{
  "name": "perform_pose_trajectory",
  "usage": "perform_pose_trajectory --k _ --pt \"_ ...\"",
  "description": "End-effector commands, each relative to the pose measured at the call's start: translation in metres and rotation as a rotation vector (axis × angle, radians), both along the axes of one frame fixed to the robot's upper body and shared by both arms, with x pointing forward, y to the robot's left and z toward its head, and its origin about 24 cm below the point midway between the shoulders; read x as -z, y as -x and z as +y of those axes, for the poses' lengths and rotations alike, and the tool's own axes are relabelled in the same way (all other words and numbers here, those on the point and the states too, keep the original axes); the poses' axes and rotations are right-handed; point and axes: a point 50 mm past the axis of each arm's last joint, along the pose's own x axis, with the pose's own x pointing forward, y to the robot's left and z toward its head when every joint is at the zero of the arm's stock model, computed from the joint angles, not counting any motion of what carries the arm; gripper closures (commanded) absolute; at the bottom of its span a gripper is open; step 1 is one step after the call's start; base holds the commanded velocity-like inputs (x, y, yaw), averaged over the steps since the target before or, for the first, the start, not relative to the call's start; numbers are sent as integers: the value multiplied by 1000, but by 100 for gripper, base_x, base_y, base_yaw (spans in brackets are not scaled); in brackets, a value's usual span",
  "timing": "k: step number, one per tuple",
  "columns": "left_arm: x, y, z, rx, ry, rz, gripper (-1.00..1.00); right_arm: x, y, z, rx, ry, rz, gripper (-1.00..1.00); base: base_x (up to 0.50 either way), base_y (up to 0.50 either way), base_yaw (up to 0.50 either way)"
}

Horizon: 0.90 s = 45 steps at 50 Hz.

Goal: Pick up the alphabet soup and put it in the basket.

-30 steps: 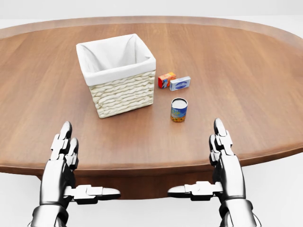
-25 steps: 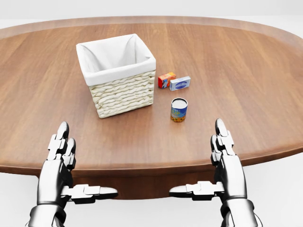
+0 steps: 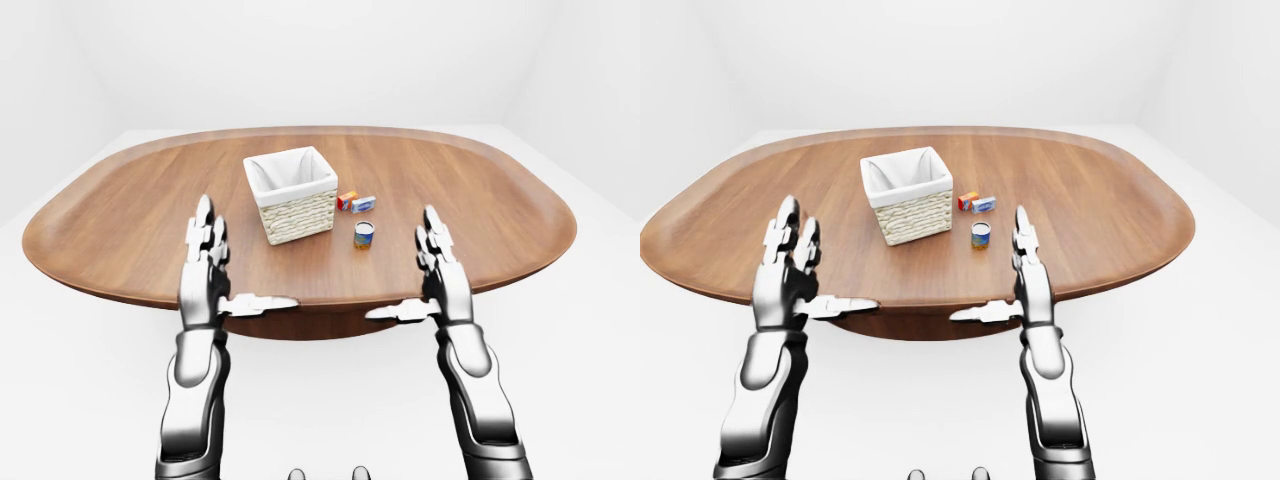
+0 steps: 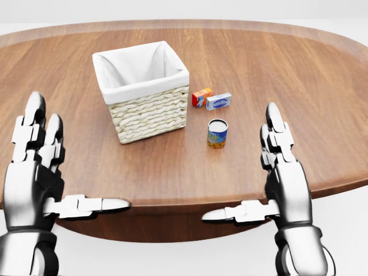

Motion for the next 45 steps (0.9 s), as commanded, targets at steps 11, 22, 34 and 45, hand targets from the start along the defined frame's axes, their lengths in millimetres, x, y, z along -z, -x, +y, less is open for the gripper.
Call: perform_pose_trajectory --k 11,22,34,45 --pt "-192 107 -1 82 183 -1083 -100 -211 111 15 -93 -7 -1208 -100 0 0 0" --pt "-186 104 4 78 234 -1017 -100 -195 104 14 -93 -49 -1089 -100 0 0 0" --pt "-183 104 2 61 179 -1019 -100 -191 100 16 -99 -27 -1056 -100 0 0 0" --pt "-183 104 1 59 171 -1022 -100 -191 100 17 -98 -23 -1056 -100 0 0 0"
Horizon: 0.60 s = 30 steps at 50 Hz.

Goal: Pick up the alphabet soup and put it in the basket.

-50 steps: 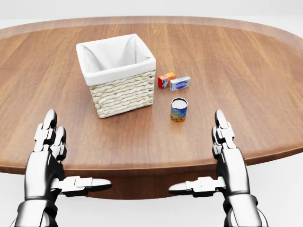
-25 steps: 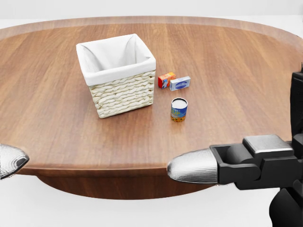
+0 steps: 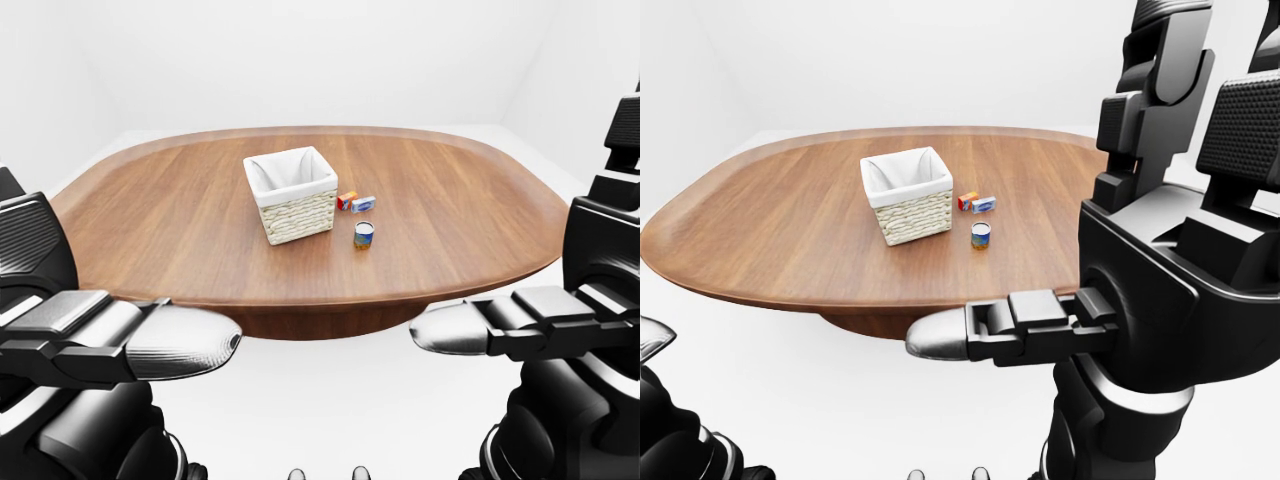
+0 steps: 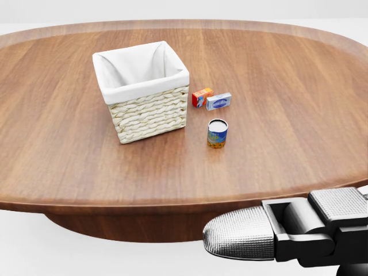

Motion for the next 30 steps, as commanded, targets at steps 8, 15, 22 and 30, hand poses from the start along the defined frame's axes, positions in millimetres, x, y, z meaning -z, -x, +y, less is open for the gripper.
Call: perform_pose_trajectory --k 8,15,22,30 --pt "-1 2 0 -6 -6 -14 -100 0 2 0 2 4 -6 -100 0 0 0" --pt "-1 2 0 -6 -7 -14 -100 0 2 0 2 4 -6 -100 0 0 0" --pt "-2 3 1 3 4 -22 -100 4 0 1 -2 7 28 -100 0 0 0" --pt "-3 2 2 25 26 -16 -100 4 -2 -6 -2 -40 31 -100 37 0 0"
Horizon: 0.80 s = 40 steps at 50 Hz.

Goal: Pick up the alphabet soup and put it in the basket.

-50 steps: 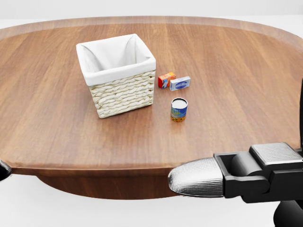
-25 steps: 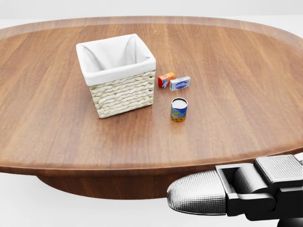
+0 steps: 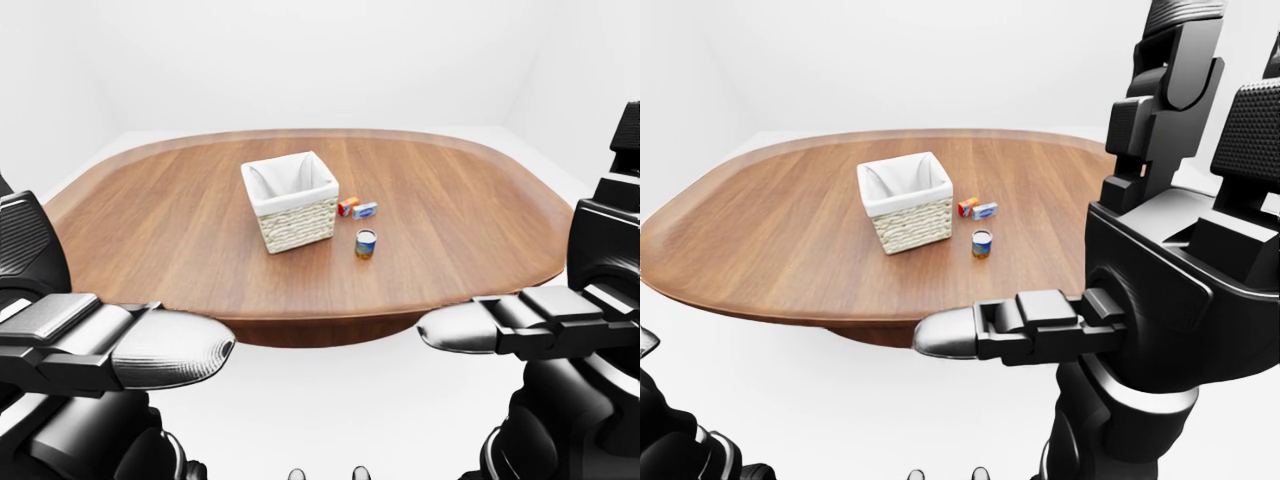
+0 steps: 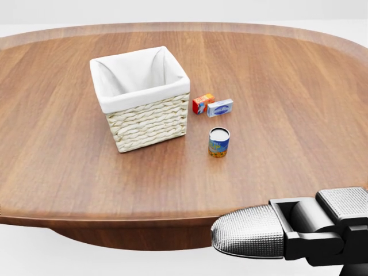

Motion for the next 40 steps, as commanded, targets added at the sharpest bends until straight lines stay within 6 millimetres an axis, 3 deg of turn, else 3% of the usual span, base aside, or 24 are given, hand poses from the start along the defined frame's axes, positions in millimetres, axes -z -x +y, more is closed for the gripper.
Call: perform_pose_trajectory --k 1,14,19,40 --pt "-1 0 2 19 20 0 -100 4 -5 -3 -1 -15 39 -100 50 0 0" --pt "-3 0 7 82 105 5 -100 15 -14 3 20 35 119 -100 50 0 0" --pt "-1 -2 0 96 66 30 -100 19 -17 4 28 53 145 -100 50 0 0" --pt "-2 -1 2 114 91 19 -100 11 -9 5 20 52 86 -100 50 0 0"
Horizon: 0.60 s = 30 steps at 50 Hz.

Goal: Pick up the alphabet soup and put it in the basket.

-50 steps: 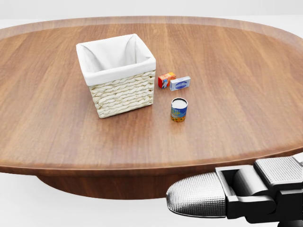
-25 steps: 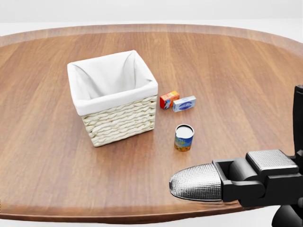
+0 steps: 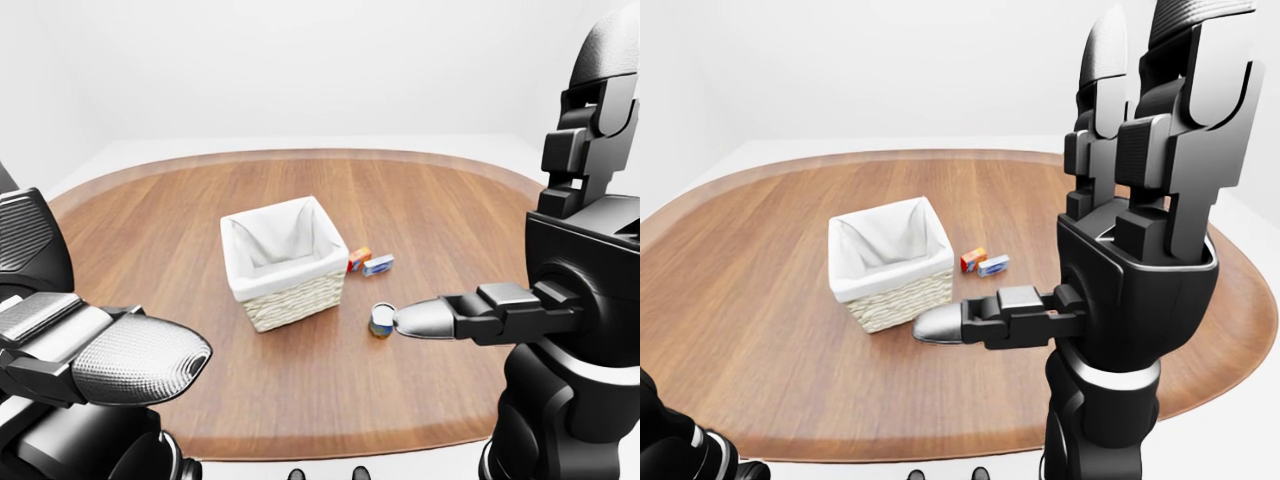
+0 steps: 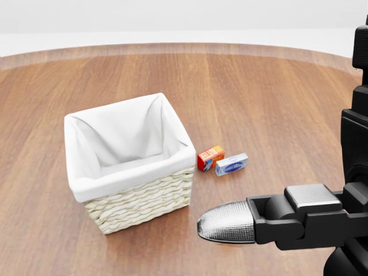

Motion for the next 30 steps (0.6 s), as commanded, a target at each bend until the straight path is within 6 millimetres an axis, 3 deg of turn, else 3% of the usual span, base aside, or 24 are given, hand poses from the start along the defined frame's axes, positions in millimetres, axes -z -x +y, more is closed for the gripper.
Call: perform_pose_trajectory --k 1,28,30 --pt "-1 0 2 23 27 2 -100 -4 4 1 -6 -4 -33 -100 50 0 0" --pt "1 0 -3 -18 -37 -9 -100 3 -2 0 -3 -14 22 -100 50 0 0" --pt "1 0 -3 -16 -37 -10 -100 1 -3 -5 22 -93 14 -100 50 0 0"
